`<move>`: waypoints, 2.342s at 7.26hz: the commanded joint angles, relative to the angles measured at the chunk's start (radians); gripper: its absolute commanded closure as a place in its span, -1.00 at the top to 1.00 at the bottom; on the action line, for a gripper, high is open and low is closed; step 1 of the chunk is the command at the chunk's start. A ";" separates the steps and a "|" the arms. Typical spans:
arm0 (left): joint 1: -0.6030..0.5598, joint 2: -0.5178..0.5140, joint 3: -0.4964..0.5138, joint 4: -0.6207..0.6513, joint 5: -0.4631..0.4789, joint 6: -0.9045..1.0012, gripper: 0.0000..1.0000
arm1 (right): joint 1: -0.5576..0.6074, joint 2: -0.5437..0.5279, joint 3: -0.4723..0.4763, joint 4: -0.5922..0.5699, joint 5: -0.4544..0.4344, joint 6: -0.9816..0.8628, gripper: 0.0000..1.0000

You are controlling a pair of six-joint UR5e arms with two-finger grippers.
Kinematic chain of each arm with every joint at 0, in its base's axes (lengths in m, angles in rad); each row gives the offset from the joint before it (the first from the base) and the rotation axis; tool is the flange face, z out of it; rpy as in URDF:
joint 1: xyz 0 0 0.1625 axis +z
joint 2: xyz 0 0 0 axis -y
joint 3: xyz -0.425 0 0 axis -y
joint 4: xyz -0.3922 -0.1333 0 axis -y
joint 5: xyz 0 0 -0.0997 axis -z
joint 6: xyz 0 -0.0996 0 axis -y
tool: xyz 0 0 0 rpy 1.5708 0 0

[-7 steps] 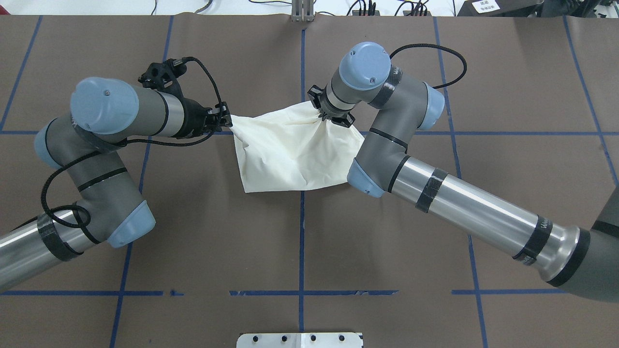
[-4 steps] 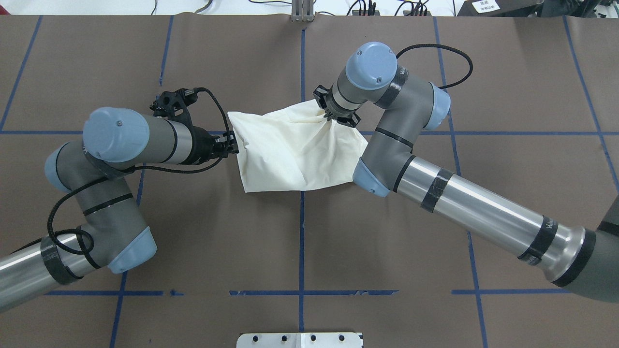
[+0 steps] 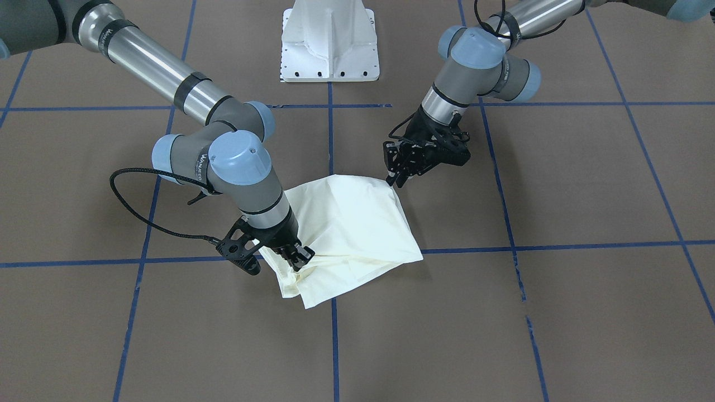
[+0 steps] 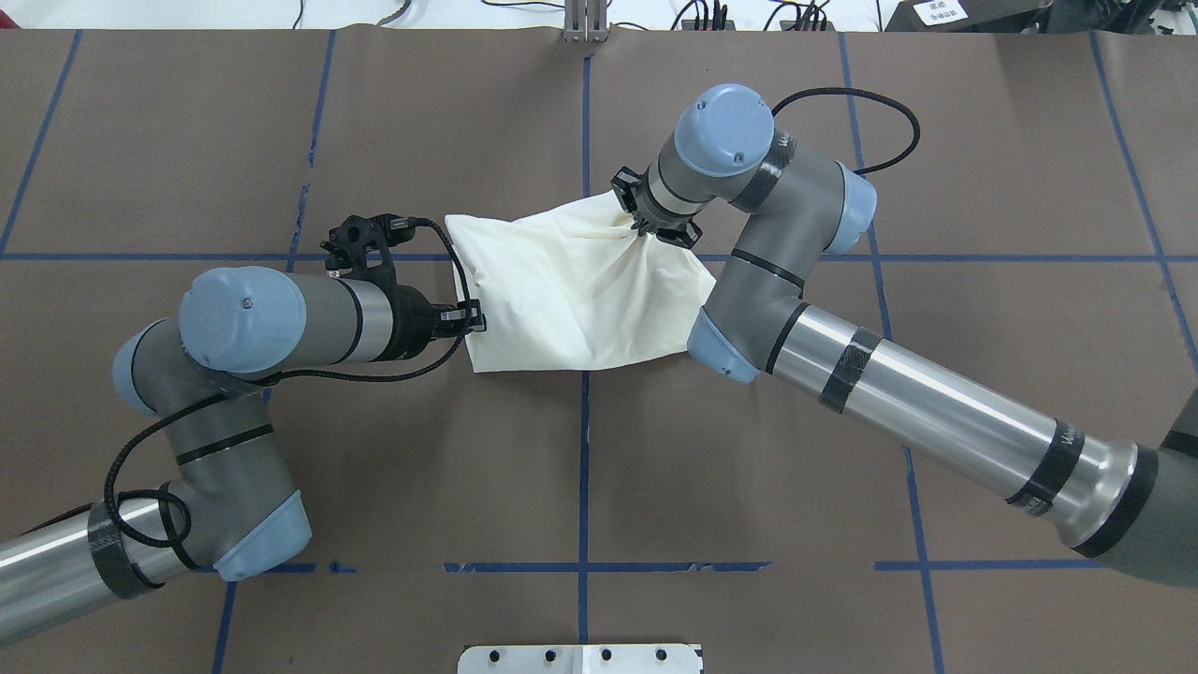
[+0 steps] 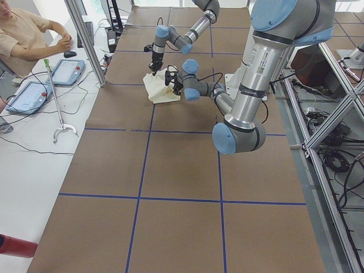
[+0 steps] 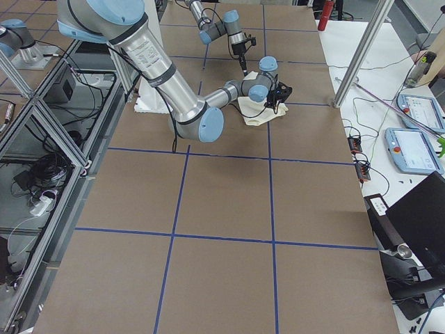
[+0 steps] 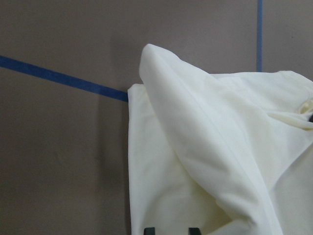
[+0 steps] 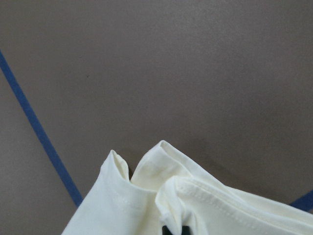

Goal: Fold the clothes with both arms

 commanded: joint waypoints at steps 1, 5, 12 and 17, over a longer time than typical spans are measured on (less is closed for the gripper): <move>0.009 0.081 -0.007 -0.193 0.103 0.154 -0.09 | 0.003 0.001 0.001 0.000 0.000 0.000 -1.00; 0.090 0.076 0.173 -0.562 0.185 0.176 0.65 | 0.005 0.002 0.021 0.000 -0.002 0.005 -1.00; 0.092 0.030 0.229 -0.591 0.112 0.455 0.37 | 0.011 0.002 0.021 0.000 -0.002 0.006 -1.00; 0.059 0.022 0.247 -0.578 0.113 0.475 0.11 | 0.012 0.004 0.021 0.000 -0.002 0.005 -1.00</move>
